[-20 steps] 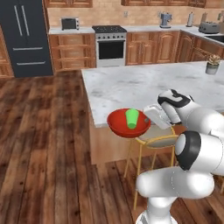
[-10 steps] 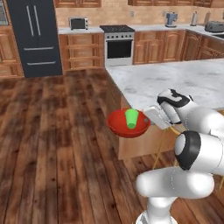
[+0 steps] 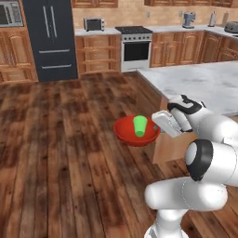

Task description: Place the cup inside the bowl on the dining table and move the bowl to any counter.

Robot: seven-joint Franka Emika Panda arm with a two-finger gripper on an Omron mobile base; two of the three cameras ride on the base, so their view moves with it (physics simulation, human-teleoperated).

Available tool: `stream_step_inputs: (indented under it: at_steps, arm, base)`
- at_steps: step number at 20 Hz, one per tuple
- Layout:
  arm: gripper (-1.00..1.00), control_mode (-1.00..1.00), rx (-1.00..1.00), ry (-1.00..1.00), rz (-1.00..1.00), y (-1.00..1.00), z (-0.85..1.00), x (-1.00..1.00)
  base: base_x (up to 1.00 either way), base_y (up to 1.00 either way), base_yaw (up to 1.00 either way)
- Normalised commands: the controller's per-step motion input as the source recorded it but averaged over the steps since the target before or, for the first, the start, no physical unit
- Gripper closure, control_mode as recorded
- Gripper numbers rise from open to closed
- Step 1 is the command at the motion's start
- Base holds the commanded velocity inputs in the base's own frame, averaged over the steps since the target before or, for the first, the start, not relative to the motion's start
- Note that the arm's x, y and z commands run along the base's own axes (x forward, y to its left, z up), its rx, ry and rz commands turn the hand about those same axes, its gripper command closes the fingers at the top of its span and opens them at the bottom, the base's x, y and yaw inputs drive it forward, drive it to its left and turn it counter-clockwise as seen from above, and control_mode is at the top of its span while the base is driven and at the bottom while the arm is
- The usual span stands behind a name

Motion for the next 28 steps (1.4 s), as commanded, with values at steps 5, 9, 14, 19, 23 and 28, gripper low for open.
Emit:
stream_step_inputs:
  at_steps: [5,9,14,19,23,28]
  arm:
    - [1.00,1.00,0.00,0.00,0.00,0.00,0.00,0.00]
    - [1.00,1.00,0.00,0.00,0.00,0.00,0.00,0.00]
    - [1.00,1.00,0.00,0.00,0.00,0.00,0.00,0.00]
    - [1.00,1.00,0.00,0.00,0.00,0.00,0.00,0.00]
    - [1.00,1.00,0.00,0.00,0.00,0.00,0.00,0.00]
    - [1.00,1.00,0.00,0.00,0.00,0.00,0.00,0.00]
  base:
    - [0.51,0.89,0.00]
    - [0.62,0.72,0.00]
    - [0.65,0.61,0.00]
    - [0.72,0.57,0.00]
    - [0.86,0.25,0.00]
    - [0.86,0.30,0.00]
